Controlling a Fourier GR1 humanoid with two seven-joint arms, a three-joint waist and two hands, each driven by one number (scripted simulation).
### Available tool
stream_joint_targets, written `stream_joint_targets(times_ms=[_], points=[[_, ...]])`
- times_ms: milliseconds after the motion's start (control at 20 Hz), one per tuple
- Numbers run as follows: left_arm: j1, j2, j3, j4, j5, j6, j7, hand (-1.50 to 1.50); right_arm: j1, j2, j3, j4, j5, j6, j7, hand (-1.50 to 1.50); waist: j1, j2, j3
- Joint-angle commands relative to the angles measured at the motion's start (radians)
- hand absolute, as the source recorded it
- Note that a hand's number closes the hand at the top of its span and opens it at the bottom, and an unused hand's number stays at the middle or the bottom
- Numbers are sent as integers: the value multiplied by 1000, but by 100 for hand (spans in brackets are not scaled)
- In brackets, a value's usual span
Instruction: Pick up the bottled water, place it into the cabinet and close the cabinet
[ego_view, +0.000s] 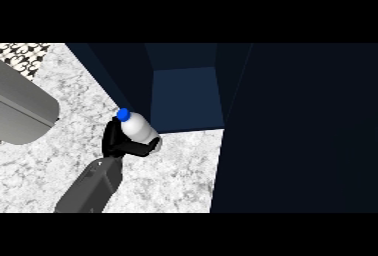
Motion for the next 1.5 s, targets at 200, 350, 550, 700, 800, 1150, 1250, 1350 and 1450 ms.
stream_joint_targets(times_ms=[200, 350, 550, 700, 800, 1150, 1250, 1350, 1450], points=[[-271, -112, -59, -72, -39, 138, 100, 150, 5, -42, -79, 26, -122, 67, -14, -150, -62, 2, -8], [-252, -124, -75, -59, -46, 200, 87, 150, 9, -42, -84, 24, -153, 87, -23, -150, -65, 9, -11], [-258, -124, -77, -59, -34, 260, 122, 150, -16, -59, -121, 40, -192, 84, -14, -150, -76, 14, -11], [-249, -117, -76, -35, -50, 288, 117, 150, -10, -76, -150, 86, -222, 117, -27, -150, -73, 23, -11], [-253, -91, -69, -42, -50, 323, 128, 150, 22, -68, -167, 55, -256, 113, -14, -150, -85, 13, -11], [-229, -111, -67, -45, -45, 388, 95, 150, -25, -109, -199, 100, -305, 147, -22, -150, -93, 29, -14], [-221, -104, -59, -51, -35, 390, 91, 150, -18, -105, -192, 101, -297, 156, -27, -150, -103, 33, -14], [-218, -89, -34, -65, -7, 363, 89, 150, -29, -115, -208, 128, -313, 161, -28, -150, -89, 35, -15], [-185, -124, -43, -71, 2, 355, 54, 150, -23, -116, -215, 125, -313, 163, -28, -150, -92, 34, -16]])
